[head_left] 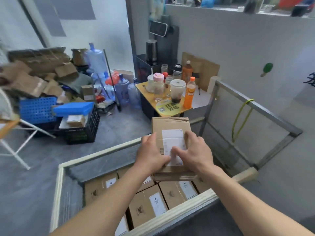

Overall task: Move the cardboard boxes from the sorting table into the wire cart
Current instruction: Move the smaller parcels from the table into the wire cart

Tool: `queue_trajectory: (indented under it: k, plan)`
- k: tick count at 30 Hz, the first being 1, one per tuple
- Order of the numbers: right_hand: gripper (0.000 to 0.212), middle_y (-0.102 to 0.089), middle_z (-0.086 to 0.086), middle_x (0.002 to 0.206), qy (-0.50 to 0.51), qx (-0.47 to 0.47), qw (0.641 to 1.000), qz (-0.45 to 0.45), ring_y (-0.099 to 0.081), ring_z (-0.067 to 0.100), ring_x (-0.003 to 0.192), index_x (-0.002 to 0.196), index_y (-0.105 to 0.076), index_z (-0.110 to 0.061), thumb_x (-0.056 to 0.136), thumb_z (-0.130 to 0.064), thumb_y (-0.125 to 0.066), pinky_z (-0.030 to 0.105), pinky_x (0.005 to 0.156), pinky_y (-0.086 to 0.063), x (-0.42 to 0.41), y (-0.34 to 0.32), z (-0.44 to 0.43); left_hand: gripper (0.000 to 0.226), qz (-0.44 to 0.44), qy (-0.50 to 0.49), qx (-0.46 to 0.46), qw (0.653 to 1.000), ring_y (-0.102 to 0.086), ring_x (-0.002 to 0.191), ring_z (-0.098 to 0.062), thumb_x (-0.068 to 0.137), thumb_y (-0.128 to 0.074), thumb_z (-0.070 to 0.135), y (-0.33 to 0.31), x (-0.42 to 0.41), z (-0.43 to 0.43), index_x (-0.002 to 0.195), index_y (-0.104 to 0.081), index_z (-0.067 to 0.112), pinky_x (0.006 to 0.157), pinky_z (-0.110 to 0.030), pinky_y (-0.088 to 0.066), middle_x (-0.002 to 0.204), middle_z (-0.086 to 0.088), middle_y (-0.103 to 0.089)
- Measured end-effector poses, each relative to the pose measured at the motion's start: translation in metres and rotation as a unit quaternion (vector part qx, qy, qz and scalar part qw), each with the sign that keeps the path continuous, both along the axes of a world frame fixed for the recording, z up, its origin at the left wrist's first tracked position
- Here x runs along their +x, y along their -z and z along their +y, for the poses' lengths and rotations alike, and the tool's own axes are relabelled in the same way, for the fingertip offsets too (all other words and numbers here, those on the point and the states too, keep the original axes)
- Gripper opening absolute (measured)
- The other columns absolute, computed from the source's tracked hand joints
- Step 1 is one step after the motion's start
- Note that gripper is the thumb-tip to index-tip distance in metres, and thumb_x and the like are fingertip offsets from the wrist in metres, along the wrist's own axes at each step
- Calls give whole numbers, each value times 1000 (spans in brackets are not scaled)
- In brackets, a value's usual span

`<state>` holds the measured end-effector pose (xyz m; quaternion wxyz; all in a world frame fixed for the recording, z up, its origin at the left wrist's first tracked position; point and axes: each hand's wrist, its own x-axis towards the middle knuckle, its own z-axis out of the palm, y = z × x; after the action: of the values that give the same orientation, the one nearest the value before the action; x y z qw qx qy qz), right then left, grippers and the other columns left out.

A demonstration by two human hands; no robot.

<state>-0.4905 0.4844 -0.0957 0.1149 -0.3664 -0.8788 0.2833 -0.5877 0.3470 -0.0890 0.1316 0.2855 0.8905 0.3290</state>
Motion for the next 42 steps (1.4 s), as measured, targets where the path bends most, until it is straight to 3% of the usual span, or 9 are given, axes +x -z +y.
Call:
queue_trajectory:
  k: [8,12,16,20,23,27,31,35,42]
  plan:
    - [81,-44,-3,103,-101,-13,995,-4,-49,19,84,126,-37,-43,53,-74,-55,32,66,-39,-69,13,-69,101,-5,-108,-8,994,-51,119,-20,72,-86,40,13,-39,-83,154,-31,20,91,-29,-48,141,0,-39]
    - [85,-42,-4,103,-132,-14,991,-16,-48,19,83,129,-33,-44,52,-76,-53,30,65,-37,-102,18,-107,100,-22,-132,-1,991,-51,119,-20,73,-86,37,20,-65,-126,154,-31,20,93,-32,-53,141,0,-38]
    - [90,-52,2,119,-148,-7,988,-35,-49,17,89,141,-35,-41,60,-70,-61,30,70,-40,-137,29,-147,98,-36,-138,-3,990,-51,120,-21,73,-85,39,35,-96,-171,154,-32,19,93,-34,-53,141,-1,-38]
    - [88,-54,5,128,-152,-4,987,-59,-58,22,102,143,-33,-42,64,-69,-61,35,79,-50,-171,48,-190,102,-69,-142,-4,987,-51,124,-21,72,-84,40,56,-130,-217,156,-30,21,91,-26,-46,147,0,-35]
    - [91,-53,5,129,-154,-11,985,-78,-58,23,104,143,-29,-44,61,-71,-58,33,76,-46,-195,69,-217,101,-93,-143,-2,985,-52,115,-17,71,-84,39,76,-151,-246,155,-31,21,89,-26,-47,144,1,-36]
    - [90,-53,5,130,-160,-32,981,-104,-53,18,94,144,-28,-44,64,-70,-61,30,71,-42,-214,105,-241,95,-113,-139,-15,984,-44,99,-10,72,-84,38,109,-169,-270,151,-35,21,78,-21,-43,137,3,-37]
    - [85,-51,1,122,-170,-40,975,-139,-47,16,86,143,-29,-44,70,-66,-66,20,56,-30,-230,150,-251,103,-151,-155,-41,975,-52,118,-17,75,-84,37,152,-182,-278,157,-25,20,90,-24,-48,146,2,-33]
    - [79,-45,-3,108,-197,-59,964,-167,-49,17,85,140,-31,-43,73,-61,-69,30,69,-41,-247,209,-254,102,-186,-186,-65,963,-48,128,-16,77,-82,38,210,-191,-279,158,-24,22,95,-21,-39,151,5,-28]
    - [78,-52,3,126,-252,-79,940,-217,-62,24,103,145,-31,-40,78,-55,-68,33,78,-46,-279,340,-264,92,-228,-240,-96,939,-50,121,-17,80,-80,24,335,-208,-284,155,-27,19,86,-20,-39,151,3,-26]
